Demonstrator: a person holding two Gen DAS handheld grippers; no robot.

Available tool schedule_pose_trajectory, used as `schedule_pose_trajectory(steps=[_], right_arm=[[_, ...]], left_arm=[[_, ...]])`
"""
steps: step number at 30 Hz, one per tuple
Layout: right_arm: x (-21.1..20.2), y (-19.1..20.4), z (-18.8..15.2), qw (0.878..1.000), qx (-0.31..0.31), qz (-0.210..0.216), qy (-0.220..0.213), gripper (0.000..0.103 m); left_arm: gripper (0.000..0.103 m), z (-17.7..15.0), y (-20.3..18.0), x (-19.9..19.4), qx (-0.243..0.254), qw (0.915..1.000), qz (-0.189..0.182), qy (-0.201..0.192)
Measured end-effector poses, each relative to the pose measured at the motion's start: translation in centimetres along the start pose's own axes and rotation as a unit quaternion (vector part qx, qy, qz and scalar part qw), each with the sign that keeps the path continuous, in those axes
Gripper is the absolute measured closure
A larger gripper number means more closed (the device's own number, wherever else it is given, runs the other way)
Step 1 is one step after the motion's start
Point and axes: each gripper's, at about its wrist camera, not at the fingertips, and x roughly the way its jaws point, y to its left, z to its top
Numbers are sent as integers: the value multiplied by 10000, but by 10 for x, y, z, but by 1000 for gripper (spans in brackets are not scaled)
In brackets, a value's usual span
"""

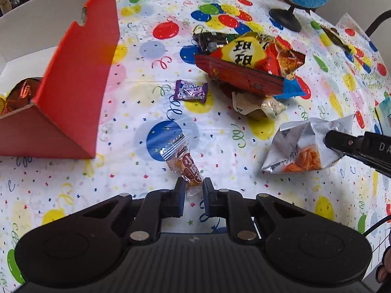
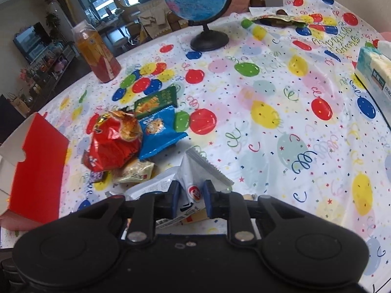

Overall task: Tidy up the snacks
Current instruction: 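Carry both packets into the red box and open both tools to release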

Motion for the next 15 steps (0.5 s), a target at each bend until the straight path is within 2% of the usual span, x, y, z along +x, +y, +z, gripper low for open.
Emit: schedule_pose_trajectory(steps=[15], right_arm=[[-63, 26, -6, 9980, -421, 392, -279, 84]], left_arm=[[88, -10, 16, -76, -44, 9989, -38, -470]])
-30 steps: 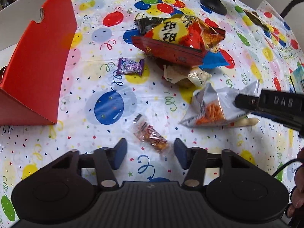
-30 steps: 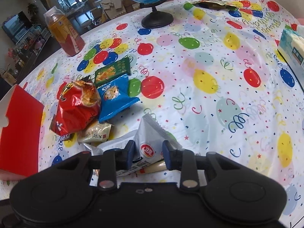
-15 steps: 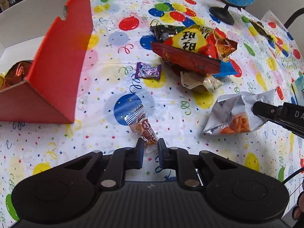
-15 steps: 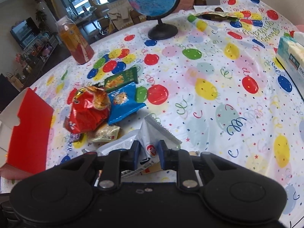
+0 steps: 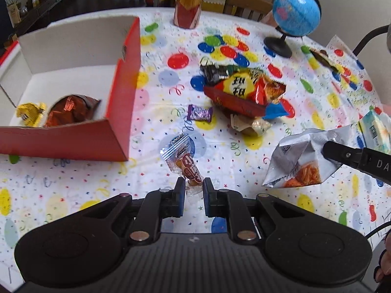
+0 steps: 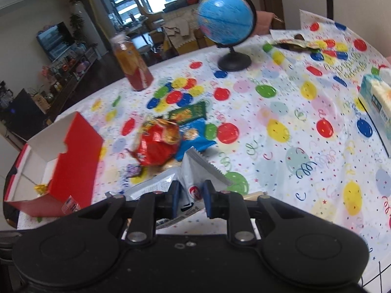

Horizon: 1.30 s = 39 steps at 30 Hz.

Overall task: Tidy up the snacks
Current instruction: 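Carry both packets into the red box and open both tools to release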

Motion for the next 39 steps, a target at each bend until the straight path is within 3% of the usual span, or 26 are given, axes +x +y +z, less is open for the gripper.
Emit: schedule_pose_trajectory(steps=[18, 27, 39], right_arm=[[-30, 96, 11, 9946, -734, 700, -227, 84], [-15, 162, 20, 9902, -1049, 889, -254, 84], [33, 235, 31, 9896, -1167, 828, -124, 84]], left_arm=[[88, 14, 50, -76, 132, 9981, 296, -526], [88, 34, 98, -88, 67, 9973, 420, -605], [88, 71, 176, -84, 27, 9965, 571, -604]])
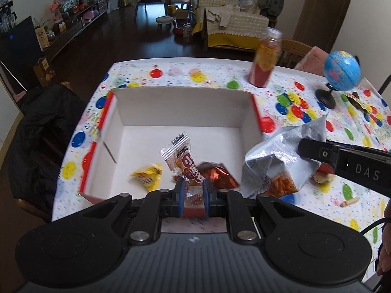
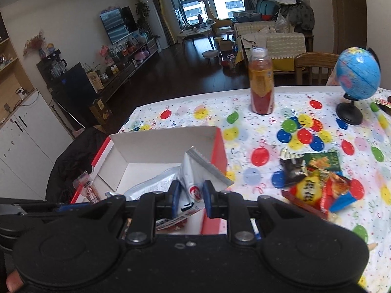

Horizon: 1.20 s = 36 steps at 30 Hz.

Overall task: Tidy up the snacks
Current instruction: 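Carry both packets into the red box and open both tools to release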

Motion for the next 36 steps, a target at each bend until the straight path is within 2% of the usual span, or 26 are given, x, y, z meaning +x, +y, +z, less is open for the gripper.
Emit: schedule_pose_trajectory(steps=[6, 15, 23, 29, 36], right_arm=[[35, 20, 8, 9998, -35, -68, 173, 84], [90, 45, 5, 9982, -202, -229, 525, 84], [119, 54, -9, 9958, -256, -358, 807, 84], [125, 61, -14, 9943, -328, -416, 924, 82], [127, 65, -16, 9936, -278, -466, 995, 76]], left_arm=[[88, 14, 35, 23, 8, 9999, 91, 117], [88, 27, 73, 73, 59, 9985, 90, 529], [88, 25, 76, 102, 279, 9962, 11, 824], [88, 20, 73, 115, 416, 9944, -75, 967], [88, 17, 74, 122, 450, 9932, -100, 1069]])
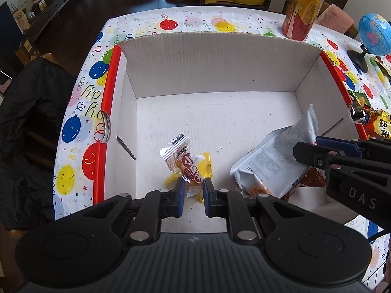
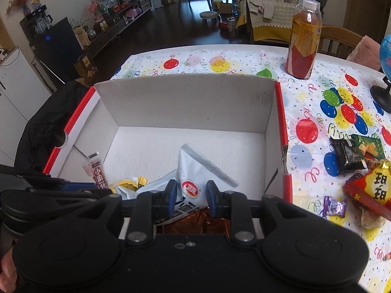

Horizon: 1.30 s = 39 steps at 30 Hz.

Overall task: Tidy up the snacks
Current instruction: 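Carry both packets into the red box and open both tools to release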

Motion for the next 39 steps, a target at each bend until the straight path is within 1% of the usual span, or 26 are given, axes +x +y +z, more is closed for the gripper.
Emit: schedule_pose_trajectory(steps=[3, 8, 13, 14, 16, 18, 19, 20, 21, 23, 31, 32, 33, 35, 37, 39], right_arm=[[-1, 1, -2, 10000, 8, -5, 27, 75], [-5, 3, -4, 10000, 30, -20, 15, 64], [-15, 4, -7, 9999, 65, -76, -69, 47], [-17, 4, -8, 9999, 74, -76, -88, 45], [-22, 5, -8, 9998, 95, -74, -132, 36], [-28, 6, -9, 9997, 105, -83, -185, 33], [-31, 7, -10, 9997, 116, -58, -208, 31], [-34, 7, -10, 9996, 131, -42, -233, 29], [-38, 7, -11, 9995, 141, -36, -265, 27], [-45, 8, -13, 9993, 168, -16, -336, 25], [-76, 3, -24, 9972, 439, 234, -567, 17], [-80, 2, -26, 9968, 444, 254, -611, 16], [-84, 2, -28, 9965, 441, 267, -660, 12], [-91, -1, -33, 9959, 444, 303, -726, 8], [-97, -3, -37, 9957, 439, 301, -762, 4], [-104, -6, -42, 9951, 450, 298, -824, 3]], left_arm=[[87, -1, 3, 2, -36, 10000, 10, 69], [82, -5, 8, 1, -113, 9998, -76, 134], [81, -9, 12, -6, -88, 9999, -62, 92], [80, -10, 13, -8, -98, 9999, -62, 75], [79, -12, 14, -12, -99, 9999, -55, 48], [73, -14, 15, -17, -90, 10000, -34, 6], [71, -15, 16, -20, -92, 9999, -39, -18], [67, -17, 17, -23, -104, 9999, -46, -46], [58, -18, 19, -26, -122, 9999, -44, -78], [50, -21, 21, -35, -148, 9997, -48, -190], [49, -33, 20, -67, -143, 9984, 9, -555], [46, -35, 19, -72, -136, 9981, 3, -606], [41, -36, 17, -75, -119, 9978, 4, -654], [39, -40, 13, -83, -106, 9971, -20, -747], [39, -44, 9, -89, -106, 9966, -68, -819], [34, -48, 5, -95, -119, 9960, -81, -877]])
